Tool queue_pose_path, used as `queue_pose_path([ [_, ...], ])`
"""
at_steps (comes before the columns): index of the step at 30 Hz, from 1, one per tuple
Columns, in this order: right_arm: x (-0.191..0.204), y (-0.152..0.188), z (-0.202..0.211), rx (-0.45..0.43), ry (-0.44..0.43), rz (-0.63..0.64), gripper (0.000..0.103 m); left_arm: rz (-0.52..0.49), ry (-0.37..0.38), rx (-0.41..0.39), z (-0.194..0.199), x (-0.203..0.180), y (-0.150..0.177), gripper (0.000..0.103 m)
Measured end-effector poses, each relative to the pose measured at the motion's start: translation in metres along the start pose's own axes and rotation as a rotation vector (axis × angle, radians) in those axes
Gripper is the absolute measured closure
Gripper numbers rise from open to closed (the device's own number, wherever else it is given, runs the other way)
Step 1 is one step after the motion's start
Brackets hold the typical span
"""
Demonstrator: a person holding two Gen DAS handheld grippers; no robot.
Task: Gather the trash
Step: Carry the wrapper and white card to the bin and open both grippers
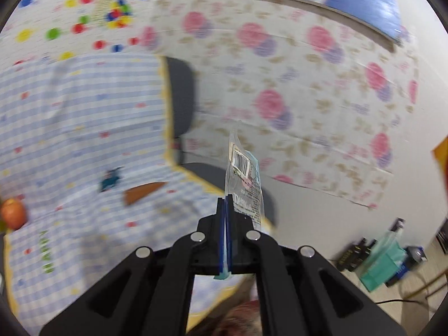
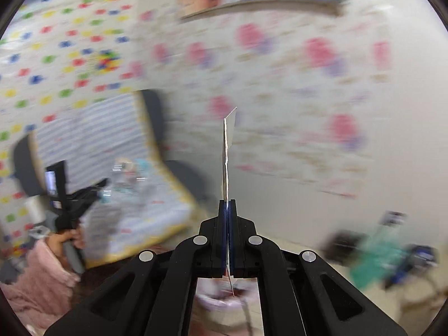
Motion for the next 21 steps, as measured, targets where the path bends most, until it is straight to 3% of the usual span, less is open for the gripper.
queue_pose_path([
  [5, -0.075, 0.011, 0.110, 0.132, 0.396, -0.018, 0.101, -0.057, 0.141, 0.052, -0.018, -0.062, 0.014, 0.103],
  [7, -0.094, 0.008, 0.139, 0.188, 0.511, -0.012, 0.101, -0.074, 0.182, 0.077, -0.023, -0.084, 0.022, 0.103],
  [9, -0.103, 0.006, 0.153, 0.206, 0.566, -0.009, 0.101, -0.094, 0.214, 0.093, -0.023, -0.100, 0.033, 0.103],
  [11, -0.101, 0.012, 0.143, 0.195, 0.534, -0.011, 0.101, -0.116, 0.234, 0.109, -0.022, -0.112, 0.044, 0.103],
  [15, -0.071, 0.050, 0.077, 0.159, 0.322, -0.069, 0.101, -0.141, 0.222, 0.124, -0.013, -0.109, 0.062, 0.103],
  [18, -0.030, 0.089, 0.006, 0.101, 0.117, -0.103, 0.101, -0.150, 0.167, 0.115, -0.009, -0.096, 0.073, 0.103],
  [21, -0.001, 0.101, -0.051, 0.045, 0.004, -0.125, 0.101, -0.145, 0.113, 0.114, -0.011, -0.082, 0.082, 0.103],
])
Point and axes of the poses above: each gripper's, at about its wrist camera, not at the fingertips, and z roughly against the way its jaws point, x to its left, y to its underside, the point moved 3 cm from there along -z, roughly the way its jaws point, and after that the axes turned 15 degrees about z, right-handed, at the moved point
